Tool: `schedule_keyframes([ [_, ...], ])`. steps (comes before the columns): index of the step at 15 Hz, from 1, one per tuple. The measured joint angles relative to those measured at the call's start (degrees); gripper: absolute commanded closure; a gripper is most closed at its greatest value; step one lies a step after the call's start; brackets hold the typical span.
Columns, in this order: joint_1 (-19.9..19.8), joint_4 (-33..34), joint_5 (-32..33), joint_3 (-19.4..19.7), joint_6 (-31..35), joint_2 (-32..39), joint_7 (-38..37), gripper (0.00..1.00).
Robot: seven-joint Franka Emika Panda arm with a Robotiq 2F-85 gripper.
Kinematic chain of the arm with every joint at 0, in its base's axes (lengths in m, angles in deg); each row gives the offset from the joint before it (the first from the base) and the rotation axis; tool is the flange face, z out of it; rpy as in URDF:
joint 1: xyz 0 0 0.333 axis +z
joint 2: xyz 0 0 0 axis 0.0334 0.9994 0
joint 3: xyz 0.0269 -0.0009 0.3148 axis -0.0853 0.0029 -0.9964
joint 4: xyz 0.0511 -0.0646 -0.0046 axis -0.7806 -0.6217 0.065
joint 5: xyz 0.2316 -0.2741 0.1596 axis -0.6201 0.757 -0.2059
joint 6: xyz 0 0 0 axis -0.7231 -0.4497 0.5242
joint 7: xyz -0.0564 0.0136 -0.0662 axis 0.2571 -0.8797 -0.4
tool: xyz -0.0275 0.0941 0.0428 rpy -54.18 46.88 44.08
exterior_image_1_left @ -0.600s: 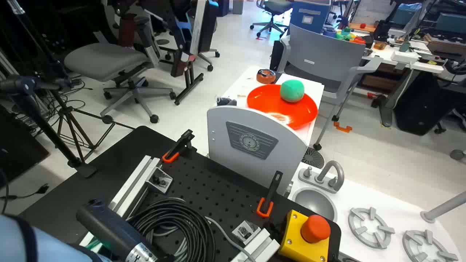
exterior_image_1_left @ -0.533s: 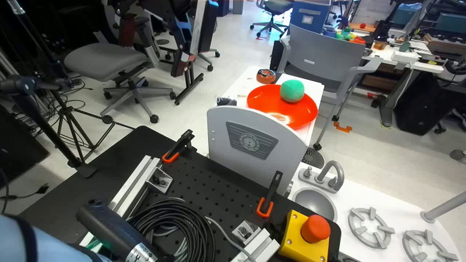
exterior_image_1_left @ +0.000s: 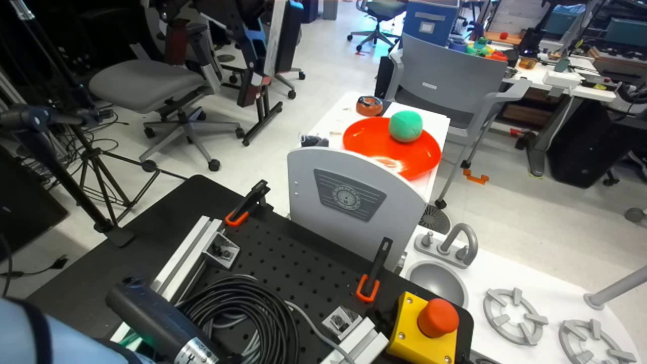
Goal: Pick up the grey bear and put it on the red plate
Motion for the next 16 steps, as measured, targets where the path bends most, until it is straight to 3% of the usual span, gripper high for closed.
schedule_keyframes([
  [11,-0.1,0.0,0.0,0.0,0.0,0.0,0.0,0.00],
  [16,-2.5,-0.4,0.0,1.7,0.0,0.0,3.1,0.00],
])
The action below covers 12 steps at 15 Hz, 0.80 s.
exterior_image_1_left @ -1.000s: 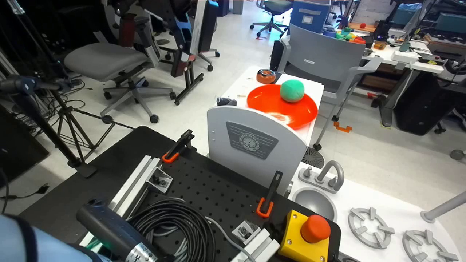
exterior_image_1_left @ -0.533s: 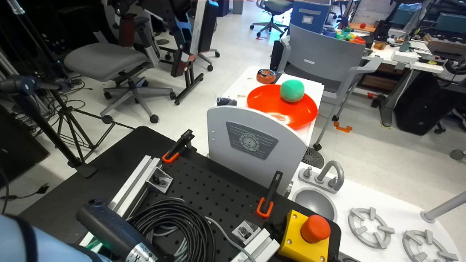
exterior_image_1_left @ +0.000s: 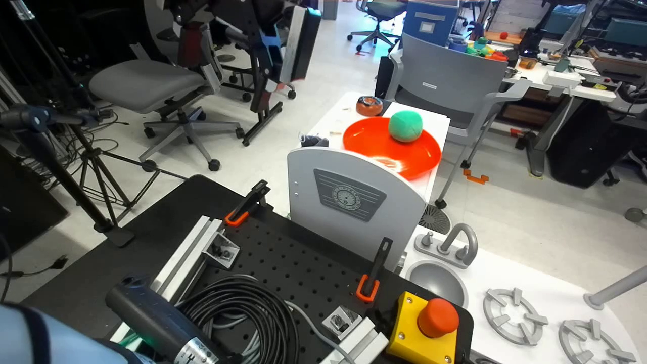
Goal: Pick up the grey bear and put it on the red plate
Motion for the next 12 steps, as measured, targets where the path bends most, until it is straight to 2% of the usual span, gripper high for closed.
schedule_keyframes([
  [6,-5.5,-0.6,-1.2,5.6,0.0,0.2,2.2,0.00],
  [12,-8.0,-0.6,-3.1,6.8,0.1,0.4,2.3,0.00],
])
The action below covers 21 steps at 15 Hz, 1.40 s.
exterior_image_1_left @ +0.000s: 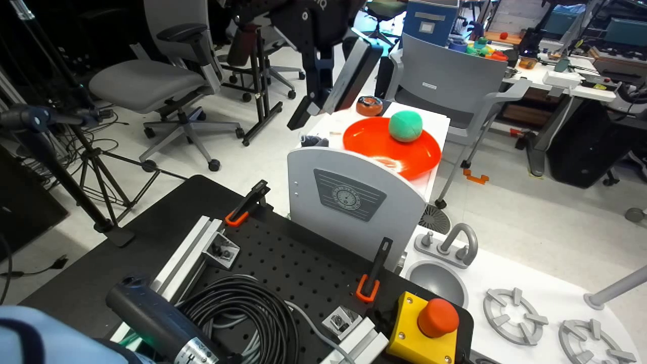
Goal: Pick up the grey bear and put it on the red plate
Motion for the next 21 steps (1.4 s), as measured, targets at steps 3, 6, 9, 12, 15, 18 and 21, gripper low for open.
schedule_keyframes([
  [3,-0.7,0.0,-1.2,0.0,0.7,0.0,-0.5,0.00],
  [6,-1.3,-0.1,-1.7,-0.1,3.4,0.0,-2.1,0.00],
  [9,-2.2,-0.8,-1.7,-0.7,9.2,0.0,-6.2,0.00],
  [12,-3.4,-1.6,-1.7,-2.0,14.5,0.1,-11.5,0.00],
  [15,-4.8,-1.6,-1.3,-3.7,17.5,0.6,-17.6,0.00],
  [18,-6.5,-1.6,-0.5,-5.3,19.5,1.2,-23.6,0.00],
  [21,-8.7,-1.6,1.0,-7.2,22.4,2.0,-30.9,0.00],
])
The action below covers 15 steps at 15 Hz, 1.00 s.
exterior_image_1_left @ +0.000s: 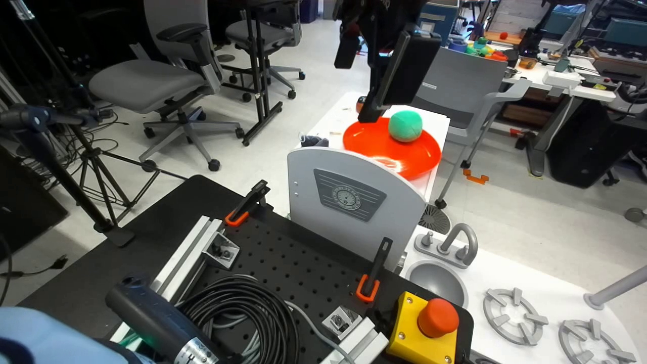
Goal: Pick up the grey bear and put it on the red plate
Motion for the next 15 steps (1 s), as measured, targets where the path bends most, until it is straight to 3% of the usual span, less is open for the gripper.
schedule_keyframes([
  [6,-3.4,0.2,5.1,-3.1,1.3,1.1,-11.1,0.00],
  [15,0.2,0.4,6.9,-2.8,-4.0,1.4,-1.4,0.00],
])
